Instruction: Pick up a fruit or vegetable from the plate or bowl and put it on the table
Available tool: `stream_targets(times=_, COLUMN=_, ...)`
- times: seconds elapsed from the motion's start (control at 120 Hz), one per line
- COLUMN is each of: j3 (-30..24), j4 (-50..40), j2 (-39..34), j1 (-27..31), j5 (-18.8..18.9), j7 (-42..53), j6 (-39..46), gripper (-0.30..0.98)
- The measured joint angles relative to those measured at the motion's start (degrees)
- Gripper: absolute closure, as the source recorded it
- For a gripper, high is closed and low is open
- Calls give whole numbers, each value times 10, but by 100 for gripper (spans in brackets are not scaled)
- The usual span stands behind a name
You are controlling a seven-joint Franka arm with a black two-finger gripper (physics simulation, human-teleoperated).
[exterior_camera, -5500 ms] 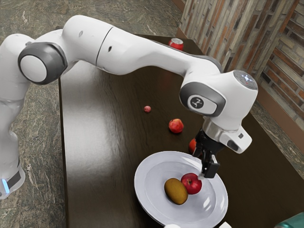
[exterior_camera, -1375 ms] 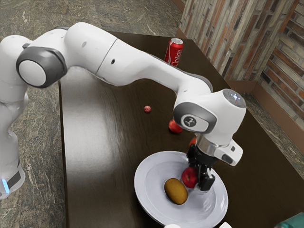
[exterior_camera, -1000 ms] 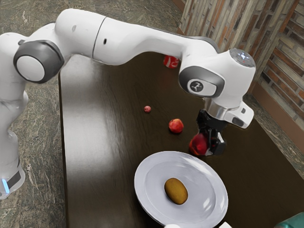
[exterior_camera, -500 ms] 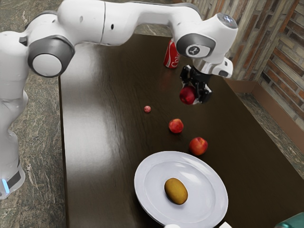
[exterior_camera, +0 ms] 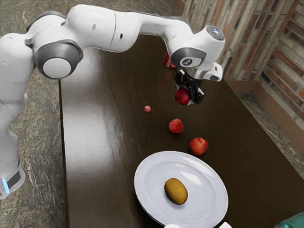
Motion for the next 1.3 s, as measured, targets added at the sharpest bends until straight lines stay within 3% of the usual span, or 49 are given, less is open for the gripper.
stream_targets(times=0.367, j3=0, j4=-35, j2=8, j1=17, j5=-11, j7=0, j6=63, gripper=25)
stream_targets(times=1.133, j3=0, j4=-52, j2=25, j1=31, j5=-35, j7=-2, j6=83, gripper=25)
stream_targets(times=1.3, j3=0, j4=-51, j2=28, j1=30, j5=-37, j7=-1, j6=83, gripper=10)
